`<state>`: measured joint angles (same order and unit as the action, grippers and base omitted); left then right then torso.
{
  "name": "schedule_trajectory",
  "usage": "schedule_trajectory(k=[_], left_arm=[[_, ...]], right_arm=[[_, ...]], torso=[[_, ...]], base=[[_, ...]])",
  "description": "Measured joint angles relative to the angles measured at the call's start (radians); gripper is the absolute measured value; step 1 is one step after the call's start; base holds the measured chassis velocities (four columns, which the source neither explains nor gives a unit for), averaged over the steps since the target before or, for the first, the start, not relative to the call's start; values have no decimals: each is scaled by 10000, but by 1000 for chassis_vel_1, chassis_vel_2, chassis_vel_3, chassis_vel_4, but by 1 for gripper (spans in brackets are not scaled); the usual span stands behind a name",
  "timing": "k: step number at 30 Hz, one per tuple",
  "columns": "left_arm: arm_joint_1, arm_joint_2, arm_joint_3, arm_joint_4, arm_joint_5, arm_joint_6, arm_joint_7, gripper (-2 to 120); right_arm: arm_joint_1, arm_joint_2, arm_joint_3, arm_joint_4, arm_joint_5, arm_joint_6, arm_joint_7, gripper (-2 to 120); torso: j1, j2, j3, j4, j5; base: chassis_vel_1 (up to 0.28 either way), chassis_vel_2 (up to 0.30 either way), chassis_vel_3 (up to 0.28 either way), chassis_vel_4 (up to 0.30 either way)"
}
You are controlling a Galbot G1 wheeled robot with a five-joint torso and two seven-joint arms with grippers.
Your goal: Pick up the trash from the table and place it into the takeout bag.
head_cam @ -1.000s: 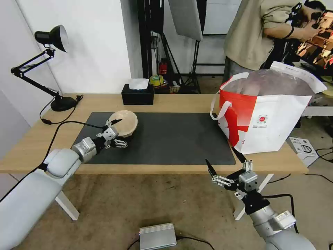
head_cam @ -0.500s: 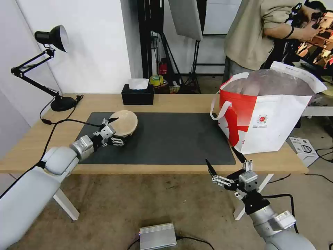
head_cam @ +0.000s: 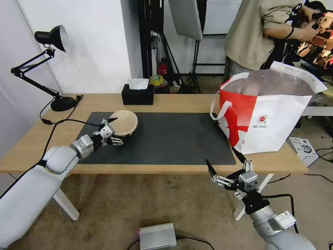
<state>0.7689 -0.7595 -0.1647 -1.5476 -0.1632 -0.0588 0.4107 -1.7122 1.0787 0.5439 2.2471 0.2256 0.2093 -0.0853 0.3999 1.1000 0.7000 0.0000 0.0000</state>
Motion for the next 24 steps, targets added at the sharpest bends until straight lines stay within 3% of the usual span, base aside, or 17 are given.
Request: schedule_trajectory(k=[4, 24], left_arm=[[-190, -152, 80, 303, 269, -123, -24, 100], [-180, -211, 28, 391, 476, -84, -58, 100]], right_arm=[[0, 0, 0, 0, 0, 0, 0, 100], [0, 0, 0, 0, 0, 0, 1, 100]], torso=[[0, 0, 0, 0, 0], [0, 0, 0, 0, 0]], base=[[0, 0, 0, 0], [0, 0, 0, 0]])
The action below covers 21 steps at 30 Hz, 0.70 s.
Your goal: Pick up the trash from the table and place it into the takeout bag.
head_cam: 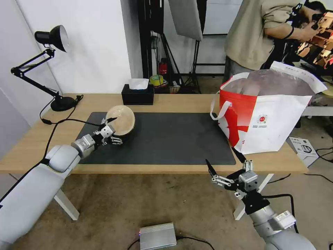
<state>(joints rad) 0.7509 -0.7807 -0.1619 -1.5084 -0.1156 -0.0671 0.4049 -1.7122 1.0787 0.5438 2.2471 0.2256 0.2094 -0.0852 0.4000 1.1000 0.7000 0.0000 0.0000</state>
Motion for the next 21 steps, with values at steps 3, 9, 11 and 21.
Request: schedule_trajectory(k=[3, 9, 11, 21], left_arm=[[27, -7, -2, 13, -6, -4, 0, 100], [49, -7, -13, 12, -19, -22, 1, 100], [45, -12, -13, 4, -30, -45, 3, 100], [-78, -140, 140, 52, -293, -225, 6, 100]], right_arm=[[0, 0, 0, 0, 0, 0, 0, 100], [0, 0, 0, 0, 0, 0, 0, 100], [0, 0, 0, 0, 0, 0, -1, 100], [0, 0, 0, 0, 0, 0, -1, 100]], torso=[[0, 0, 0, 0, -1], [0, 0, 0, 0, 0], [0, 0, 0, 0, 0], [0, 0, 0, -1, 0]], base=[[0, 0, 0, 0], [0, 0, 0, 0], [0, 0, 0, 0], [0, 0, 0, 0]])
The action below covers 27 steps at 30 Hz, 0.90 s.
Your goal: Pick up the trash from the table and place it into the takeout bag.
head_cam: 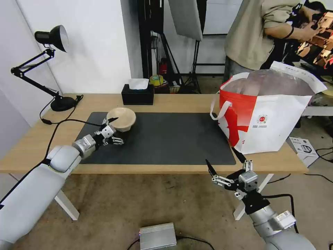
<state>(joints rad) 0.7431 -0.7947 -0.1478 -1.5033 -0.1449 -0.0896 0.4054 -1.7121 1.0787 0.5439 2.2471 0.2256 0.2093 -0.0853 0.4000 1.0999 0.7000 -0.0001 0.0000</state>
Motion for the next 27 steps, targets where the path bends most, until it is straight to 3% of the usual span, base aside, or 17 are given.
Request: schedule_trajectory(k=[27], left_arm=[[76, 28, -284, 518, 43, -177, 100, 100]], right_arm=[[0, 0, 0, 0, 0, 0, 0, 100]], torso=[[0, 1, 0, 1, 0]], base=[[0, 0, 0, 0]])
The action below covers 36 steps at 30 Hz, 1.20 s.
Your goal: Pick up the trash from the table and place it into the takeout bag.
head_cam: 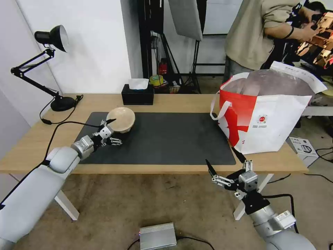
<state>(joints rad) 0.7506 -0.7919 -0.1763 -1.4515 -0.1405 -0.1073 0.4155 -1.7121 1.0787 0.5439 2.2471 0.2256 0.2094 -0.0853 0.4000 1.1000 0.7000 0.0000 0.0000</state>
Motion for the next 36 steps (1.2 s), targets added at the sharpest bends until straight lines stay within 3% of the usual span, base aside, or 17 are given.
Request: schedule_trajectory(k=[27, 36], left_arm=[[-390, 5, -5, 636, -6, -413, 238, 100], [-668, -77, 245, 810, 114, -457, 243, 71]], right_arm=[[0, 0, 0, 0, 0, 0, 0, 100], [0, 0, 0, 0, 0, 0, 0, 100]], torso=[[0, 0, 0, 0, 0], [0, 0, 0, 0, 0]], base=[[0, 0, 0, 0], [0, 0, 0, 0]])
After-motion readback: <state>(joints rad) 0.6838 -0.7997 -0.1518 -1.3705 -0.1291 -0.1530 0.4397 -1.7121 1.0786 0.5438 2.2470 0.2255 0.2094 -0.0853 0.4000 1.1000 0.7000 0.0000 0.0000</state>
